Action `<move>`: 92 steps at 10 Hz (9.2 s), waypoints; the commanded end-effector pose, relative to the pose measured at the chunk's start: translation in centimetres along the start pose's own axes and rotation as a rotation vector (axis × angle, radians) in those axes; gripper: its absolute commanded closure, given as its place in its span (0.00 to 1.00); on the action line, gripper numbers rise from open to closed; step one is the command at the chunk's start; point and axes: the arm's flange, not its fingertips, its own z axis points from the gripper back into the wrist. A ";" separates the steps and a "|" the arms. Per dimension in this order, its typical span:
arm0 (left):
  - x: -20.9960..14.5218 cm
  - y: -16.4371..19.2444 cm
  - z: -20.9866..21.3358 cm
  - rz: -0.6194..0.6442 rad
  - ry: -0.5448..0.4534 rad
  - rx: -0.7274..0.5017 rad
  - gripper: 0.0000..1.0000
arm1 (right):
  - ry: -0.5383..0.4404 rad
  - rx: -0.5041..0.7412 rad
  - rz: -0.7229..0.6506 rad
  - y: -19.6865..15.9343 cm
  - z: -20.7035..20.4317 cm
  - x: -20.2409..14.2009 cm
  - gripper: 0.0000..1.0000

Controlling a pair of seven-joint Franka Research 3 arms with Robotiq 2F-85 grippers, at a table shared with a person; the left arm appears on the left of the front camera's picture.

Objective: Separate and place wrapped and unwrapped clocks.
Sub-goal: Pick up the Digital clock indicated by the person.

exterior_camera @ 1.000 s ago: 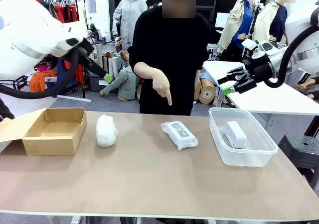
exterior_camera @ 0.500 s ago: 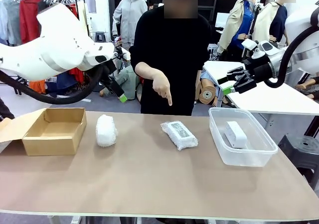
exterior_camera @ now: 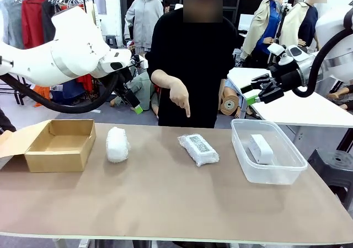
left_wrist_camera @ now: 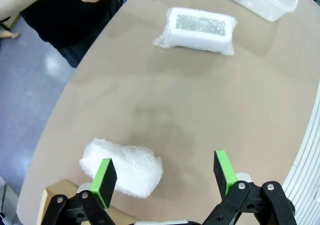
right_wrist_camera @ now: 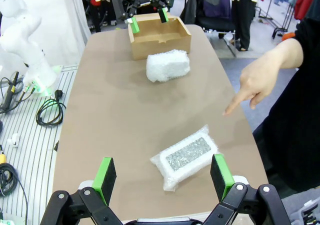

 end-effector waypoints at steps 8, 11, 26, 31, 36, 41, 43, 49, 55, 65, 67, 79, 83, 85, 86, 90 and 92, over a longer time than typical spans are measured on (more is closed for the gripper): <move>9.9 -5.8 -5.5 0.319 0.029 0.200 0.00 | 0.001 -0.001 0.002 0.0 0.1 0.1 0.00; 15.1 -7.5 -10.7 0.370 0.097 0.183 0.00 | 0.001 -0.001 0.002 0.0 0.1 0.1 0.00; 17.9 -5.8 -22.1 0.745 0.050 0.235 0.00 | 0.001 -0.001 0.002 0.0 0.1 0.1 0.00; 20.8 -11.0 -23.3 1.064 0.078 0.318 0.00 | 0.001 -0.001 0.002 0.0 0.1 0.1 0.00; 21.4 -11.6 -24.5 1.262 0.124 0.267 0.00 | 0.001 -0.001 0.002 0.0 0.1 0.1 0.00; 20.3 -10.8 -27.5 1.284 0.192 0.326 0.00 | 0.001 -0.001 0.002 0.0 0.1 0.1 0.00; 19.7 -10.7 -28.8 1.284 0.223 0.325 0.00 | 0.001 -0.001 0.002 0.0 0.1 0.1 0.00; 18.9 -10.4 -31.1 1.295 0.258 0.325 0.00 | 0.001 -0.001 0.002 0.0 0.1 0.1 0.00; 17.7 -9.8 -32.6 1.264 0.293 0.280 0.00 | 0.001 -0.001 0.002 0.0 0.1 0.1 0.00; 17.0 -11.3 -30.8 1.247 0.256 0.362 0.77 | 0.001 -0.001 0.002 0.0 0.1 0.1 0.00; 16.9 -12.3 -29.1 1.190 0.289 0.349 1.00 | 0.001 -0.001 0.002 0.0 0.1 0.1 0.00; 14.6 -18.2 -9.8 0.685 0.273 0.316 1.00 | 0.001 -0.001 0.002 0.0 0.1 0.1 0.00; 18.1 -19.8 -5.3 0.676 0.209 0.341 1.00 | 0.001 -0.001 0.002 0.0 0.1 0.1 0.00; 20.6 -20.0 -3.2 0.675 0.207 0.346 1.00 | 0.001 -0.001 0.002 0.0 0.1 0.1 0.00; 22.1 -20.1 -1.8 0.684 0.196 0.365 1.00 | 0.001 -0.001 0.002 0.0 0.1 0.1 0.00; 24.4 -21.0 1.5 0.715 0.199 0.471 1.00 | 0.001 -0.001 0.002 0.0 0.1 0.1 0.00; 22.7 -20.8 1.4 0.698 0.198 0.426 1.00 | 0.001 -0.001 0.002 0.0 0.1 0.1 0.00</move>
